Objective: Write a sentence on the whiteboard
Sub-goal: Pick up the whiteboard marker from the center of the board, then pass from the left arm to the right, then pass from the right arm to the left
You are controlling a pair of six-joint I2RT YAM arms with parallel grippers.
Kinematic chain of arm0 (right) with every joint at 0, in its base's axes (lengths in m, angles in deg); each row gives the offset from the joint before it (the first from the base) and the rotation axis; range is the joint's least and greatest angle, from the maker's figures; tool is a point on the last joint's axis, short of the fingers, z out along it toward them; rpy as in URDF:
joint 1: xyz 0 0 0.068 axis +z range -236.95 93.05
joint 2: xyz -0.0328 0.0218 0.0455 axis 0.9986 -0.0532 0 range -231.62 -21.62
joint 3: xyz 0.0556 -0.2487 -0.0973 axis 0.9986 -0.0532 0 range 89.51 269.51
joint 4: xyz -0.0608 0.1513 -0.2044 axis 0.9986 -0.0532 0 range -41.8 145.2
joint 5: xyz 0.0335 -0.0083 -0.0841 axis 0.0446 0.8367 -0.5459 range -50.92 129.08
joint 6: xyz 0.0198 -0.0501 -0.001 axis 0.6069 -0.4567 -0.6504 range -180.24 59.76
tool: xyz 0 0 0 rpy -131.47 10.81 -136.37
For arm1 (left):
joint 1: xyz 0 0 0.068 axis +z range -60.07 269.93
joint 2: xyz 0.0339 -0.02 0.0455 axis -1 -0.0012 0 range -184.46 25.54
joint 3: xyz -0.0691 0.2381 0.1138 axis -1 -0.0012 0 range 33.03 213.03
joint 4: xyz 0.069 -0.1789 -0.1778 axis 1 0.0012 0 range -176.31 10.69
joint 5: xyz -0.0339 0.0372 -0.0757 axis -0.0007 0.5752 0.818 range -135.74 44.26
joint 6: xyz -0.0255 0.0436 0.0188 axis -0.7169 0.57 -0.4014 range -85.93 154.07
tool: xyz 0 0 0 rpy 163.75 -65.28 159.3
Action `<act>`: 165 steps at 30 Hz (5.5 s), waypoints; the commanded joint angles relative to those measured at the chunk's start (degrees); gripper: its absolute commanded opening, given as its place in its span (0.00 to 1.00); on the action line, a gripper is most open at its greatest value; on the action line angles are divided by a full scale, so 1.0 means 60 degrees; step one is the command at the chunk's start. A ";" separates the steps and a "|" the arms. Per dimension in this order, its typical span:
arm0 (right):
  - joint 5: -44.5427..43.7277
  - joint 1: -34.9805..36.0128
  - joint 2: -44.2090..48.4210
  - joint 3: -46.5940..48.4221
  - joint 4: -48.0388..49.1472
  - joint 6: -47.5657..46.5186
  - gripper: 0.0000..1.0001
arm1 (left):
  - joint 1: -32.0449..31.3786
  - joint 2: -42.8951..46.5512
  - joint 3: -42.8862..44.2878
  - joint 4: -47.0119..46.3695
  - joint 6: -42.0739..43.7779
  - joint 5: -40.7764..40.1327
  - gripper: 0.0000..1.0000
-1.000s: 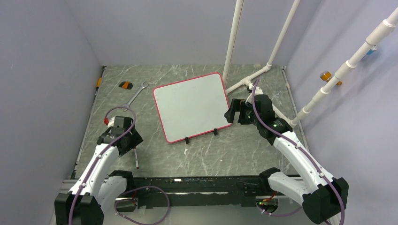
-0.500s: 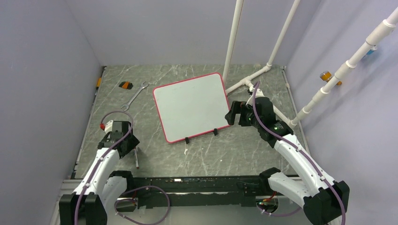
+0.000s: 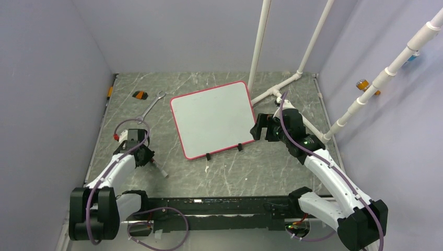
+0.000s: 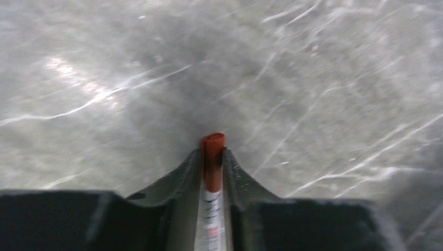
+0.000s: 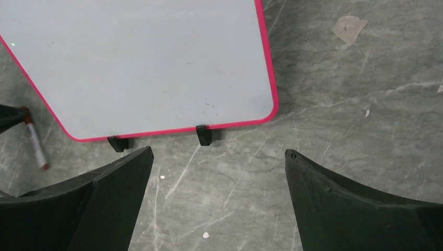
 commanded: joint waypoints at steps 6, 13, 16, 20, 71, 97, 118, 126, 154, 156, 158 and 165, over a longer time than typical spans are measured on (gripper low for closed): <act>-0.0193 0.0028 -0.0108 -0.0008 0.0349 -0.0190 1.00 | -0.0027 -0.1055 -0.0180 -0.1124 -0.0588 0.1536 0.00; 0.0322 0.0031 -0.0359 0.0386 0.0286 -0.0080 1.00 | -0.0027 -0.0033 0.0282 -0.0356 -0.0588 0.1437 0.00; 0.0590 0.0050 -0.0555 0.0613 0.0308 0.0114 1.00 | -0.0027 0.0882 0.0488 0.0120 -0.0591 0.1372 0.00; 0.1102 0.0064 -0.0602 0.0851 0.0597 0.0345 1.00 | -0.0027 0.1968 0.0794 0.0568 -0.0576 0.1532 0.00; 0.3321 0.3251 -0.4483 0.3798 0.7449 -0.0343 0.74 | -0.1287 -0.0932 0.7391 -0.1569 -0.5375 0.5492 0.00; 0.6180 0.3231 -0.6591 0.7135 0.4314 0.1805 0.65 | -0.1286 -0.1219 0.7620 -0.1501 -0.2366 0.6135 0.00; 0.6615 0.3237 -0.7175 0.7476 0.4160 0.2600 0.09 | -0.1630 0.0138 0.6656 -0.2493 -0.1162 0.5116 0.00; 0.6570 0.3235 -0.6937 0.7843 0.2884 0.1621 0.00 | -0.1653 0.0577 0.6608 -0.1823 0.0365 0.5690 0.20; 0.9397 0.2929 -0.4974 0.7655 -0.2054 -0.3450 0.00 | -0.1170 0.1367 0.7879 -0.0941 0.6664 1.3423 0.96; 0.9453 0.2936 -0.4919 0.7649 -0.2087 -0.3483 0.00 | -0.1170 0.1100 0.8136 -0.0742 0.6789 1.3728 0.94; 0.9592 0.2930 -0.4873 0.7626 -0.2101 -0.3493 0.00 | -0.1169 0.0827 0.8302 -0.0604 0.6779 1.3905 0.90; 0.9923 0.2937 -0.4928 0.7625 -0.1899 -0.3434 0.00 | -0.1304 0.0413 0.8227 -0.0976 0.6739 1.4553 0.82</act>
